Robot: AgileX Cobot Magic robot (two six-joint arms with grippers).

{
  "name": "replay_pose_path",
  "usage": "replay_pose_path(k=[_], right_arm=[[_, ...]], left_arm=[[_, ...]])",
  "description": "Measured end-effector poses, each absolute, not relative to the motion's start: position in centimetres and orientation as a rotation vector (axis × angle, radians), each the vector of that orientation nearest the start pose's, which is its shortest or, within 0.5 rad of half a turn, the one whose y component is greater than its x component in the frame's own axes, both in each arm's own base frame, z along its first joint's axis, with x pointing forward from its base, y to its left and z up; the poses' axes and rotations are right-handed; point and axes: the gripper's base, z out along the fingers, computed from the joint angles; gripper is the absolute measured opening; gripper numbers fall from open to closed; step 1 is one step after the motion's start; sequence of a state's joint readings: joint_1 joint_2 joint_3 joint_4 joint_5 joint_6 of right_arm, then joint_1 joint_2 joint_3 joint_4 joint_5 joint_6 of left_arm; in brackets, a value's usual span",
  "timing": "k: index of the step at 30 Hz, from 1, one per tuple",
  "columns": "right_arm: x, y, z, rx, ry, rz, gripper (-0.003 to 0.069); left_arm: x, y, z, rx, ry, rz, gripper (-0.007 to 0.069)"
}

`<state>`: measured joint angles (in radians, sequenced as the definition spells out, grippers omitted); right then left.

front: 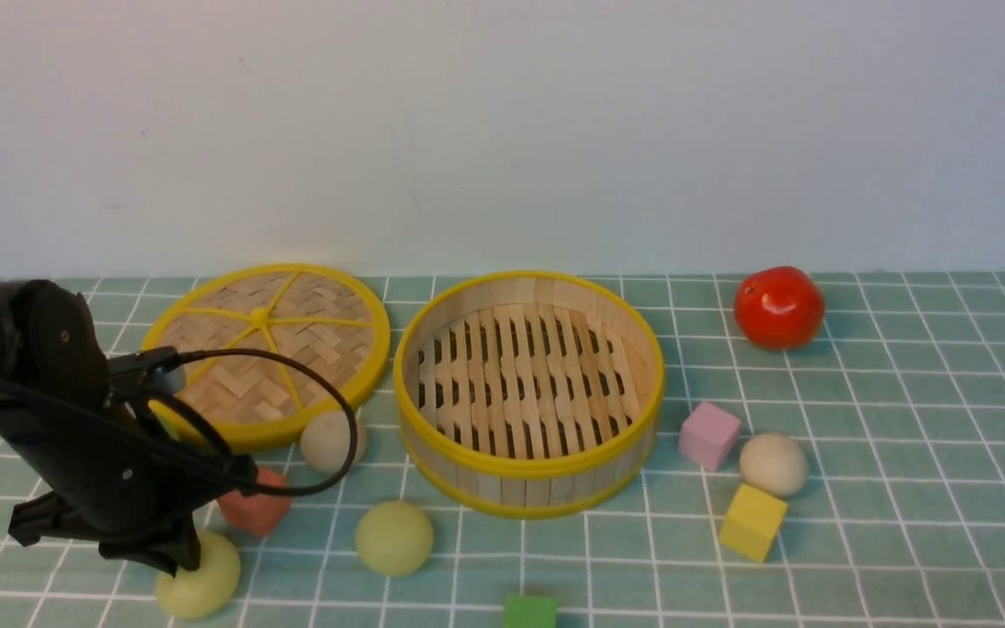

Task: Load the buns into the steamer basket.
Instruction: Use the left arm to grab a steamed stuffed bun, then use the left arm to put the steamed stuffed bun into the steamer

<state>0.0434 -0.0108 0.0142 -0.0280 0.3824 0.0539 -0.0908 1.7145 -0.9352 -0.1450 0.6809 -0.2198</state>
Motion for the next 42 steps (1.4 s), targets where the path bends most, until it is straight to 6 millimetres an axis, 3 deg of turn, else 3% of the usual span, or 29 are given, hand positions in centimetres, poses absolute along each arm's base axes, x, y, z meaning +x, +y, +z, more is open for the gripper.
replay_pose_path(k=[6, 10, 14, 16, 19, 20, 22, 23, 24, 25, 27, 33, 37, 38, 42], right_arm=[[5.2, 0.1, 17.5, -0.007, 1.87, 0.039, 0.0239], [5.2, 0.1, 17.5, -0.007, 1.87, 0.039, 0.0239], [5.2, 0.1, 17.5, -0.007, 1.87, 0.039, 0.0239], [5.2, 0.1, 17.5, -0.007, 1.87, 0.039, 0.0239], [5.2, 0.1, 17.5, -0.007, 1.87, 0.039, 0.0239], [5.2, 0.1, 17.5, -0.007, 1.87, 0.039, 0.0239], [5.2, 0.1, 17.5, -0.007, 1.87, 0.039, 0.0239], [5.2, 0.1, 17.5, -0.007, 1.87, 0.039, 0.0239], [5.2, 0.1, 17.5, -0.007, 1.87, 0.039, 0.0239], [5.2, 0.1, 17.5, -0.007, 1.87, 0.039, 0.0239], [5.2, 0.1, 17.5, -0.007, 1.87, 0.039, 0.0239], [5.2, 0.1, 17.5, -0.007, 1.87, 0.039, 0.0239], [5.2, 0.1, 17.5, -0.007, 1.87, 0.039, 0.0239], [5.2, 0.1, 17.5, -0.007, 1.87, 0.039, 0.0239], [5.2, 0.1, 17.5, -0.007, 1.87, 0.039, 0.0239]], left_arm=[[30.0, -3.6, 17.6, -0.337, 2.943, -0.201, -0.0013], [30.6, -3.7, 20.6, -0.316, 2.896, -0.221, -0.0013], [32.6, -4.1, 27.0, -0.282, 2.754, -0.278, -0.0013], [33.2, -4.5, 29.1, -0.274, 2.705, -0.322, -0.0013], [34.0, -5.9, 32.4, -0.209, 2.609, -0.388, -0.0013], [34.0, -6.2, 32.5, -0.197, 2.605, -0.396, -0.0013], [34.2, -8.9, 34.2, -0.092, 2.549, -0.446, -0.0013], [34.2, -9.2, 34.2, -0.083, 2.551, -0.448, -0.0013], [34.3, -10.9, 34.4, -0.023, 2.541, -0.47, -0.0013], [34.4, -11.4, 34.4, -0.008, 2.541, -0.475, -0.0013], [35.1, -14.4, 33.2, 0.08, 2.57, -0.499, -0.0013], [38.0, -19.5, 27.6, 0.196, 2.688, -0.48, -0.0013], [40.0, -21.0, 24.2, 0.217, 2.723, -0.449, -0.0011], [40.0, -21.0, 24.2, 0.216, 2.719, -0.451, -0.0011], [41.2, -21.3, 20.7, 0.173, 2.78, -0.405, 0.0001]])
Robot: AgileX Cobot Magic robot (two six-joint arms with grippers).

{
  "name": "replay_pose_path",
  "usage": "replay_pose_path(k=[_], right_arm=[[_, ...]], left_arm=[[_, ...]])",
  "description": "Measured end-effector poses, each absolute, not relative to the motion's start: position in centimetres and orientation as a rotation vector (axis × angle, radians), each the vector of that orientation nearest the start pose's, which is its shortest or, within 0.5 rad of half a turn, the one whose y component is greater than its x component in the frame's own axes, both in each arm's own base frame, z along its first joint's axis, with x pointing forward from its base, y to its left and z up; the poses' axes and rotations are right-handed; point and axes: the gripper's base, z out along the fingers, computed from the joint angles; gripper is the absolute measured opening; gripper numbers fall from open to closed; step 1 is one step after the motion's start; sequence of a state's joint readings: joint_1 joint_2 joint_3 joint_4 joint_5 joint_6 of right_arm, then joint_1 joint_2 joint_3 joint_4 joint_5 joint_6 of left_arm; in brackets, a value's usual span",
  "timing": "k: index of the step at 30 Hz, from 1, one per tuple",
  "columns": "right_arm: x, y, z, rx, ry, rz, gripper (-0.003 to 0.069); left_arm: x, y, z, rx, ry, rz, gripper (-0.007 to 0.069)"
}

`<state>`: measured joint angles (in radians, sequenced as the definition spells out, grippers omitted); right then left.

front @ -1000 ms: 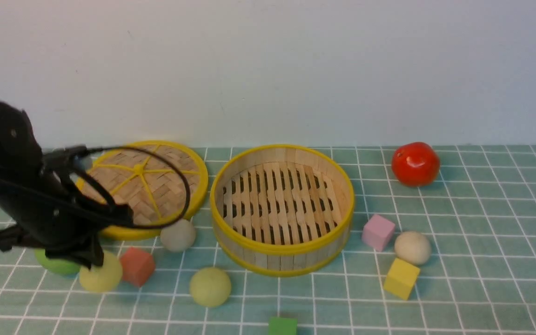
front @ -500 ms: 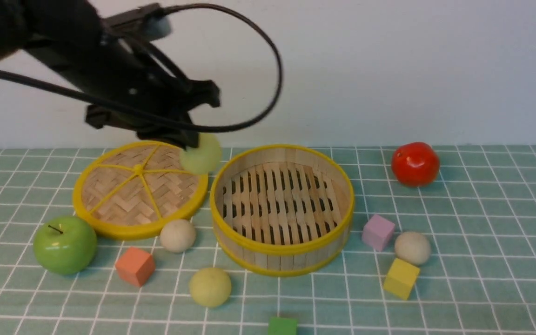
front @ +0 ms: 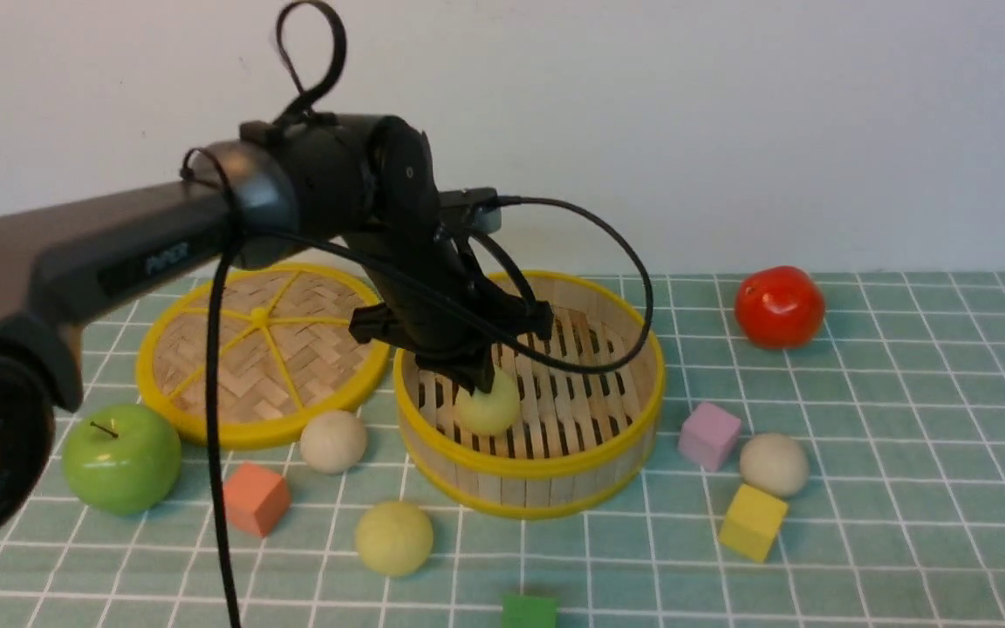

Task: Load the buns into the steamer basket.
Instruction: Use the left arm to put the steamed stuffed bun into the steamer, then use the left arm to grab a steamed stuffed bun

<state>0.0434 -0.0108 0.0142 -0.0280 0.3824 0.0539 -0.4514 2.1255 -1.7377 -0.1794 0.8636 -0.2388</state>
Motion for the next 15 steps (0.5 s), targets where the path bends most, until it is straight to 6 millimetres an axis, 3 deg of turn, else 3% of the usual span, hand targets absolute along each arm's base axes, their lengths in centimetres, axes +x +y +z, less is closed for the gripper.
replay_pose_path(k=[3, 8, 10, 11, 12, 15], right_arm=[[5.2, 0.1, 17.5, -0.007, 1.87, 0.039, 0.0239], [5.2, 0.1, 17.5, -0.007, 1.87, 0.039, 0.0239], [5.2, 0.1, 17.5, -0.007, 1.87, 0.039, 0.0239], [5.2, 0.1, 17.5, -0.007, 1.87, 0.039, 0.0239], [5.2, 0.1, 17.5, -0.007, 1.87, 0.039, 0.0239], [5.2, 0.1, 17.5, -0.007, 1.87, 0.039, 0.0239]], left_arm=[[41.4, -21.2, 20.1, 0.141, 2.79, -0.369, 0.0017], [41.6, -20.5, 20.8, 0.083, 2.772, -0.274, 0.0119], [41.3, -20.0, 21.7, 0.081, 2.784, -0.22, 0.0213], [41.2, -20.0, 21.8, 0.079, 2.788, -0.219, 0.0221], [40.9, -19.7, 23.2, 0.094, 2.785, -0.196, 0.0288], [40.2, -19.2, 25.2, 0.127, 2.787, -0.163, 0.0347]])
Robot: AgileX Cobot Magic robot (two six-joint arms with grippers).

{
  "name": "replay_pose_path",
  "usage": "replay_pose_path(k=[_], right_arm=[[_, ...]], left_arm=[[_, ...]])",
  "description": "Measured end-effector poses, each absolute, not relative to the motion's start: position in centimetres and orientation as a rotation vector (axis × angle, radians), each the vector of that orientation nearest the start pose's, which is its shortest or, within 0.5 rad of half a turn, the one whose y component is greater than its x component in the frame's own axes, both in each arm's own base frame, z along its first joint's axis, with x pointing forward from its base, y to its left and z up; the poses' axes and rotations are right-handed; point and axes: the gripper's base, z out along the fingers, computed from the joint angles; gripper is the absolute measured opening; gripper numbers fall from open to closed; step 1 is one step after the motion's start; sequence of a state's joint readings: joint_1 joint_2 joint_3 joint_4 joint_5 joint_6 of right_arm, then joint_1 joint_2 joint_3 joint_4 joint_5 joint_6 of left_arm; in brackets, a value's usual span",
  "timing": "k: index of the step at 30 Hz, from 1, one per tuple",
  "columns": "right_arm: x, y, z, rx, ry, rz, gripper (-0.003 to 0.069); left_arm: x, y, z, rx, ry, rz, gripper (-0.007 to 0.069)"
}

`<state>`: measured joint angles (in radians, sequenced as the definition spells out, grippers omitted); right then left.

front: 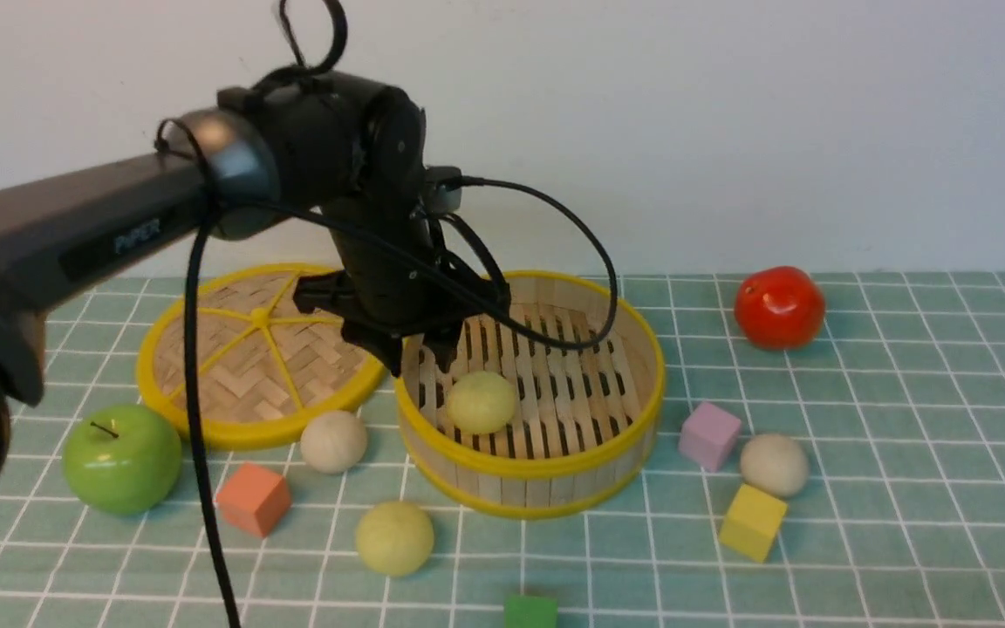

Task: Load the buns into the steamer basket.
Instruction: Use the left arm to grab a steamed stuffed bun

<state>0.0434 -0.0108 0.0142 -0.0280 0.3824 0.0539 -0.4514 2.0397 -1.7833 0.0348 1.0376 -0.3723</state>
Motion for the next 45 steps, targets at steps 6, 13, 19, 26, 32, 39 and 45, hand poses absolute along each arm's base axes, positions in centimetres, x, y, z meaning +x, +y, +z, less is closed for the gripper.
replay_pose_path(k=[6, 13, 19, 26, 32, 39, 45], right_arm=[[5.2, 0.1, 17.5, -0.007, 1.87, 0.039, 0.0239], [5.2, 0.1, 17.5, -0.007, 1.87, 0.039, 0.0239], [5.2, 0.1, 17.5, -0.007, 1.87, 0.039, 0.0239], [5.2, 0.1, 17.5, -0.007, 1.87, 0.039, 0.0239], [5.2, 0.1, 17.5, -0.007, 1.87, 0.039, 0.0239], [5.2, 0.1, 17.5, -0.007, 1.87, 0.039, 0.0239], [5.2, 0.1, 17.5, -0.007, 1.87, 0.039, 0.0239]], left_arm=[[36.9, -17.1, 29.7, 0.154, 2.818, -0.064, 0.0395], [33.4, -18.0, 25.2, 0.208, 2.915, -0.122, 0.0382], [32.1, -19.1, 22.2, 0.237, 2.915, -0.153, 0.0355], [32.6, -19.3, 20.5, 0.211, 2.918, -0.131, 0.0314], [33.1, -19.5, 18.5, 0.206, 2.951, -0.105, 0.0288], [33.3, -19.6, 17.0, 0.209, 2.974, -0.086, 0.0227], [33.3, -19.6, 17.0, 0.209, 2.973, -0.086, 0.0099]])
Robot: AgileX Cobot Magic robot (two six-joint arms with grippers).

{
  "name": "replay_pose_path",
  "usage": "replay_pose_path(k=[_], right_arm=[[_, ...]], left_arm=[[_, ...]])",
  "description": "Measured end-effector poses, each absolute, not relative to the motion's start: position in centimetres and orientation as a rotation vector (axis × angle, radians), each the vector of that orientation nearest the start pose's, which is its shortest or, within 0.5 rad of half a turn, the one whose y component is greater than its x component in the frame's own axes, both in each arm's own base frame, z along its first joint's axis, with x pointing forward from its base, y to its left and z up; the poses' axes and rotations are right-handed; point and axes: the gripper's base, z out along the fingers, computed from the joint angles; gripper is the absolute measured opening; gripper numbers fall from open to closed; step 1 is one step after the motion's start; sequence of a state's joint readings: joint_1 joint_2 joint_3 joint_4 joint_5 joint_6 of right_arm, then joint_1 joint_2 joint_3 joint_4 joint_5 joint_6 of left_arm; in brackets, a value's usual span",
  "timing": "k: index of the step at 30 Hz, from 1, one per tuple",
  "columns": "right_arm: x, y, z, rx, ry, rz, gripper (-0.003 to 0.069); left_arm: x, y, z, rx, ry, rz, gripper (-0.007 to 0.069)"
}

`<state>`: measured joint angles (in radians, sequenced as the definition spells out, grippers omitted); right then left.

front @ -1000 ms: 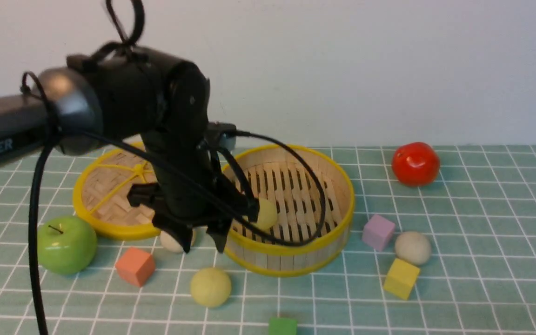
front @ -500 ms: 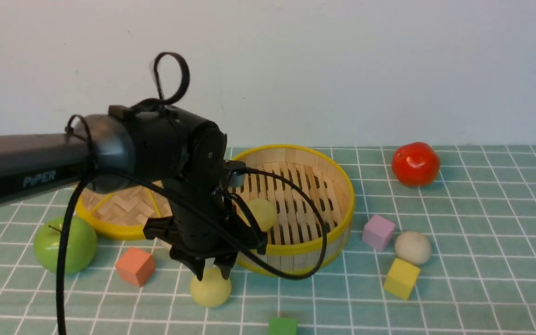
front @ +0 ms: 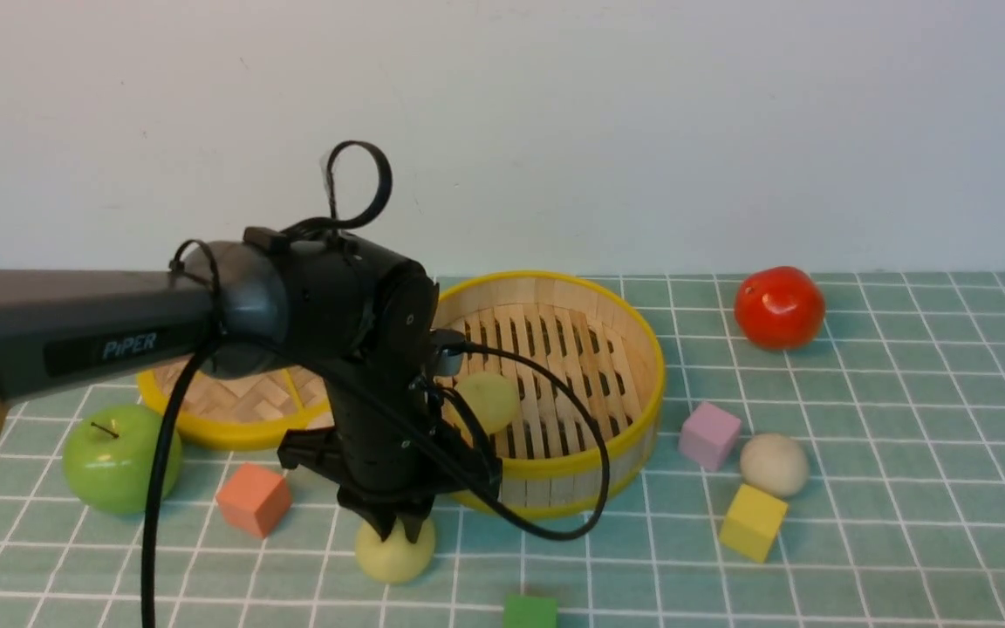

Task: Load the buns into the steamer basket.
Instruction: Use the left arm to grab a steamed stuffed bun, then use the left arm to put the steamed stuffed bun into the steamer

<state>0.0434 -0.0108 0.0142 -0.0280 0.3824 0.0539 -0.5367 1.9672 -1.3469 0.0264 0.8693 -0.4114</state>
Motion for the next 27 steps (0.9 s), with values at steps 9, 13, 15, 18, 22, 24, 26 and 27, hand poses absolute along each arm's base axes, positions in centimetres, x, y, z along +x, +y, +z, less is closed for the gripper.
replay_pose_path(k=[9, 13, 15, 18, 22, 24, 26, 27], right_arm=[[5.2, 0.1, 17.5, -0.007, 1.87, 0.039, 0.0239], [5.2, 0.1, 17.5, -0.007, 1.87, 0.039, 0.0239], [5.2, 0.1, 17.5, -0.007, 1.87, 0.039, 0.0239], [5.2, 0.1, 17.5, -0.007, 1.87, 0.039, 0.0239], [5.2, 0.1, 17.5, -0.007, 1.87, 0.039, 0.0239], [5.2, 0.1, 17.5, -0.007, 1.87, 0.039, 0.0239], [5.2, 0.1, 17.5, -0.007, 1.87, 0.039, 0.0239], [5.2, 0.1, 17.5, -0.007, 1.87, 0.039, 0.0239]], left_arm=[[33.0, -19.4, 18.8, 0.207, 2.949, -0.102, -0.0011], [32.7, -19.2, 21.9, 0.205, 2.918, -0.114, -0.0011], [32.8, -19.2, 23.5, 0.207, 2.896, -0.123, -0.0011], [33.5, -19.5, 26.6, 0.208, 2.834, -0.15, -0.0011], [34.9, -20.4, 31.3, 0.189, 2.658, -0.265, -0.0008], [35.6, -21.0, 32.5, 0.184, 2.582, -0.334, -0.0007], [36.3, -21.6, 33.2, 0.193, 2.516, -0.384, -0.0006], [37.0, -22.1, 33.3, 0.209, 2.483, -0.414, -0.0006]])
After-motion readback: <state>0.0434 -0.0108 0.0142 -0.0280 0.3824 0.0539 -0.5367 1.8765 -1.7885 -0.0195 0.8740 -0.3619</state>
